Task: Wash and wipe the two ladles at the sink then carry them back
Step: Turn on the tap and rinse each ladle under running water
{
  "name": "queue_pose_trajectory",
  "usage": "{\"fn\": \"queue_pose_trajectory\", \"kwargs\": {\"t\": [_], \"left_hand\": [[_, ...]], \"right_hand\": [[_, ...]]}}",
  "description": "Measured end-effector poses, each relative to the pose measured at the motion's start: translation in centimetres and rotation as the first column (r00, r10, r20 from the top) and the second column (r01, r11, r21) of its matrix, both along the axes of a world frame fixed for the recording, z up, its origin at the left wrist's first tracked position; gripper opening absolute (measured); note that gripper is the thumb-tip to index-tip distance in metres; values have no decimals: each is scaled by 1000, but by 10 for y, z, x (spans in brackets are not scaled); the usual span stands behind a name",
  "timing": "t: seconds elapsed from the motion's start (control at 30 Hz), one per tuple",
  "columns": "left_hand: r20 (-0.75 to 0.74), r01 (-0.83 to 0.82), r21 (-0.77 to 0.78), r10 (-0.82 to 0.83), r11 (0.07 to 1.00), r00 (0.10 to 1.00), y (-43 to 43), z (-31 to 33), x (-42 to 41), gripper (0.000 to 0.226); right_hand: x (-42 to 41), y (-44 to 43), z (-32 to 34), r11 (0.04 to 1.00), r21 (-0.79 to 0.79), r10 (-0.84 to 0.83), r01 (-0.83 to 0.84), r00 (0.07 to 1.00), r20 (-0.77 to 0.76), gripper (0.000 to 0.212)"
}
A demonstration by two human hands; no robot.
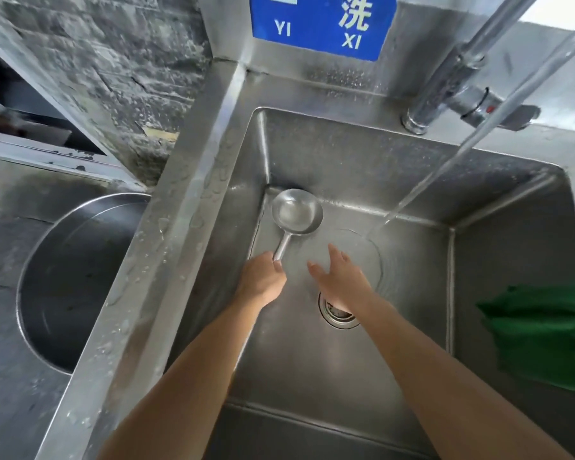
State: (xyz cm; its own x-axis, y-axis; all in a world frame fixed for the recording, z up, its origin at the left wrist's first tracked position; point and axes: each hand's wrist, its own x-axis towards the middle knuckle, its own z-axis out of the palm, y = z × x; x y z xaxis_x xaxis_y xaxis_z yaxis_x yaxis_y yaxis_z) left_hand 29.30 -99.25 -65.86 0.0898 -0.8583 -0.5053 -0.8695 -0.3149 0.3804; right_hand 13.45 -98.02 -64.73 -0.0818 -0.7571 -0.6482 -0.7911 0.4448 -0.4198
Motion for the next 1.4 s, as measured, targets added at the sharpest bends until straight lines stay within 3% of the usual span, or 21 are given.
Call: {"fn": "queue_pose_trajectory", "kwargs": {"t": [0.2, 0.43, 0.57, 0.63, 0.73, 0.87, 1.0, 1.13, 1.27, 1.4], "left_hand": [[-10, 161, -42, -161, 986, 987, 8, 48, -15, 28], [-53, 233, -109, -240, 966, 969, 27, 118, -40, 30], [-41, 297, -130, -304, 946, 952, 40, 139, -37, 28], [-36, 335, -149, -344, 930, 938, 47, 142, -32, 26], [-54, 340, -214, -359, 916, 932, 54, 145, -27, 25], [-63, 284, -248, -308, 926, 949, 55, 148, -20, 26], [-65, 274, -272, -302, 922, 951, 58, 146, -14, 24], [-48, 272, -272, -296, 923, 954, 50, 147, -18, 26], [-51, 265, -285, -290, 921, 956, 45, 151, -18, 25], [-33, 270, -289, -291, 918, 956, 33, 160, -19, 26]], "right_hand": [[-23, -7, 48, 991, -103, -82, 86, 996, 44, 50], [-46, -1, 88, 955, -282, -126, 93, 987, -101, 30], [-53, 1, 93, 931, -365, -49, -21, 982, -182, 38], [-52, -2, 93, 931, -355, 3, -79, 977, -211, 43], [-48, -12, 90, 942, -320, 61, -102, 989, -135, 56], [-47, -17, 90, 941, -235, 228, -242, 970, -85, 58], [-54, -9, 94, 938, -224, 222, -263, 956, -193, 81], [-42, -6, 101, 911, -247, 319, -331, 944, -86, 64], [-50, -12, 100, 937, -294, 144, -187, 976, -164, 80], [-41, -9, 106, 949, -306, 103, -71, 991, 89, 57]]}}
